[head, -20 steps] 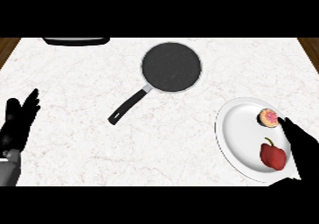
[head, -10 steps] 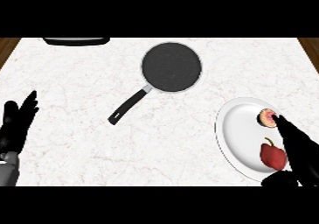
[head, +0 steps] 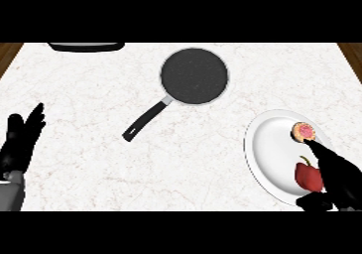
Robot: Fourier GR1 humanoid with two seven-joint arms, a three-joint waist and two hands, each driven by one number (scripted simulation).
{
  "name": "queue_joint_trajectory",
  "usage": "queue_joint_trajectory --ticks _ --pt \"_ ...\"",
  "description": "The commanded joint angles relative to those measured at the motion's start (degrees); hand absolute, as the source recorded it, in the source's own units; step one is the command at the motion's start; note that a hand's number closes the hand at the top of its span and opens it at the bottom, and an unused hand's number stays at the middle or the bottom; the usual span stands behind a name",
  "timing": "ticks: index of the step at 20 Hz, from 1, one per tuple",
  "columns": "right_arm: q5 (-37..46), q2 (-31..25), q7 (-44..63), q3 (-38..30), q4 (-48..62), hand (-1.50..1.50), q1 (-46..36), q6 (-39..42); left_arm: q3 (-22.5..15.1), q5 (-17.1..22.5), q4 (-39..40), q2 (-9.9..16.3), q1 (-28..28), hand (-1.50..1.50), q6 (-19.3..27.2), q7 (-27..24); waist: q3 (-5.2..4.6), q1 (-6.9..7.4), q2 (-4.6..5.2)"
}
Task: Pick the bell pepper from the plate and place it in the pan
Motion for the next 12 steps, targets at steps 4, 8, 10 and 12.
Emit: queue_joint_trajectory --ticks 4,8,10,12 --pt "8.77 -0.15 -3.30 2.17 4.88 1.50 -4.02 -4.37 -0.33 -1.28 -4.44 -2.28 1.07 0.00 1.19 3.75 0.02 0.27 -0.01" --pt "8.95 -0.74 -7.83 -1.13 7.50 1.50 -4.39 -5.51 0.92 -3.11 3.74 -2.67 -1.89 0.00 0.26 -2.82 0.00 0.01 0.04" --pt "8.54 -1.51 -7.64 -1.90 1.27 1.50 -0.49 -2.99 3.51 -0.47 -0.82 0.16 0.19 0.00 -3.43 0.82 0.00 -0.01 -0.04" --pt "9.85 0.91 -8.47 -0.36 6.46 1.50 -3.09 -2.79 1.74 -3.11 -2.89 -1.75 -0.99 0.00 -1.35 3.37 0.01 0.05 0.00"
